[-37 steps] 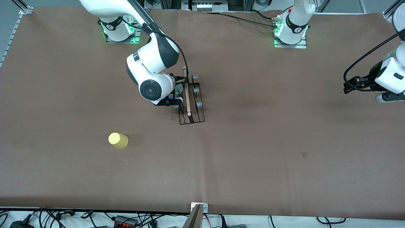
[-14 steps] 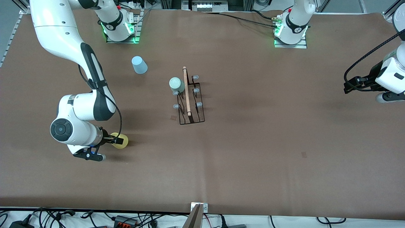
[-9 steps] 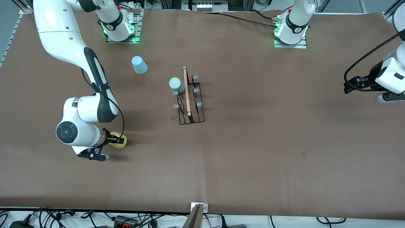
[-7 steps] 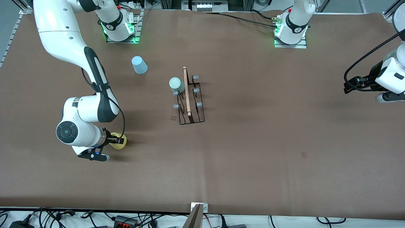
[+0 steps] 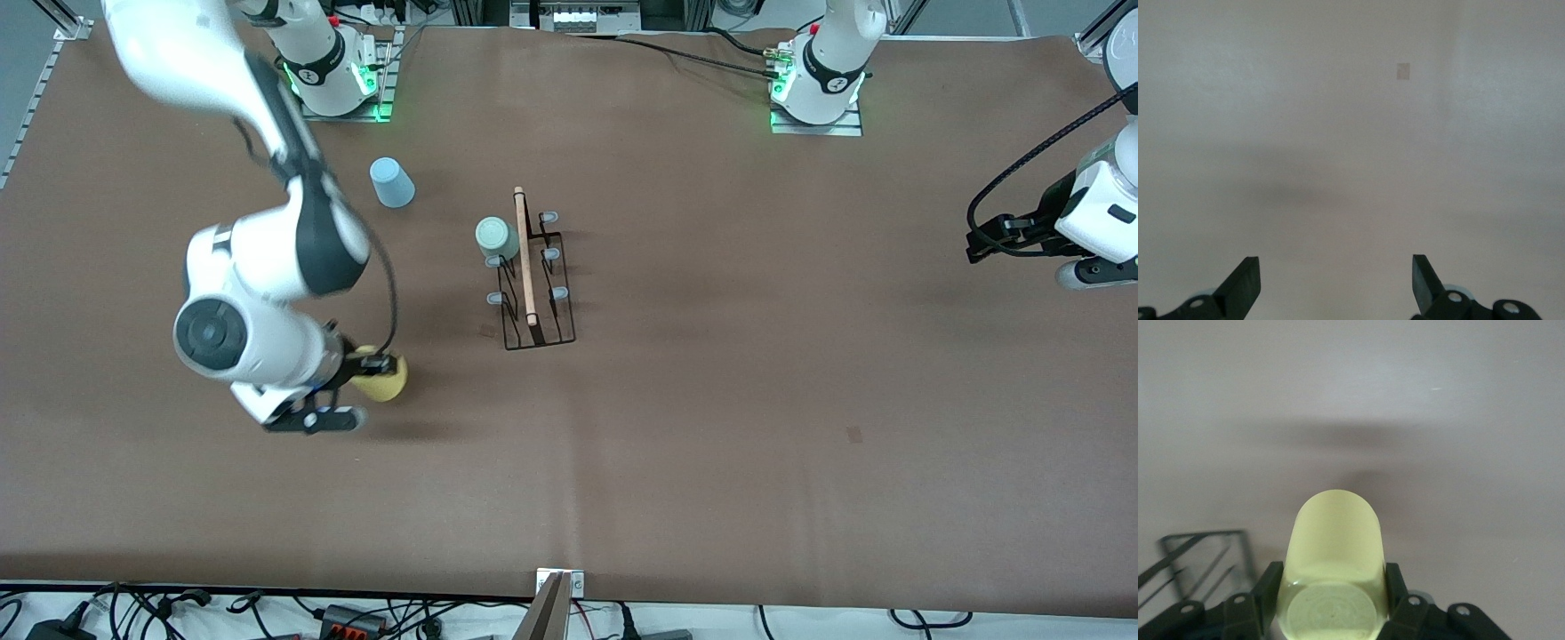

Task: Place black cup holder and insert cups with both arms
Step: 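Carry the yellow cup with the right gripper onto a holder peg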

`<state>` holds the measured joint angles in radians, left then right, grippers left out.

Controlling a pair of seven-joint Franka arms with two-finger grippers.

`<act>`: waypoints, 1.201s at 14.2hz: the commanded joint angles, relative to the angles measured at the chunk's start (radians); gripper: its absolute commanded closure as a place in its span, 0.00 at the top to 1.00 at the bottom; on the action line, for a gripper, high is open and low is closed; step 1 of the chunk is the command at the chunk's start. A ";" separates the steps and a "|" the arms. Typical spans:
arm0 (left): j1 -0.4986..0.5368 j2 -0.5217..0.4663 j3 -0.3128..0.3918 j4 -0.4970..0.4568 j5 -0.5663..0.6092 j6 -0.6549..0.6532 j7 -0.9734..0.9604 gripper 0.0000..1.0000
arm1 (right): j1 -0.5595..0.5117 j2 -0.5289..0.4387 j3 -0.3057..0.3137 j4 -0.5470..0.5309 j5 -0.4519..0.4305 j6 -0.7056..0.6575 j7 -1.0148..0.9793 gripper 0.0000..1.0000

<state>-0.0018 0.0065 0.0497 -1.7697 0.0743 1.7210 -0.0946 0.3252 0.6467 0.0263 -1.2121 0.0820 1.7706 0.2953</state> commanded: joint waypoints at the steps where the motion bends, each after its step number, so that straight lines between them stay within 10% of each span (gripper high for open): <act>1: 0.000 -0.011 0.001 0.000 0.007 -0.014 -0.007 1.00 | 0.052 -0.030 0.040 0.008 0.001 -0.026 0.118 0.13; 17: 0.008 -0.010 0.001 0.000 0.007 -0.015 -0.005 1.00 | 0.218 0.002 0.041 -0.073 0.004 -0.042 0.245 0.16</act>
<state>0.0003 0.0065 0.0520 -1.7697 0.0743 1.7207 -0.0946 0.5357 0.6506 0.0669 -1.2817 0.0821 1.7416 0.5168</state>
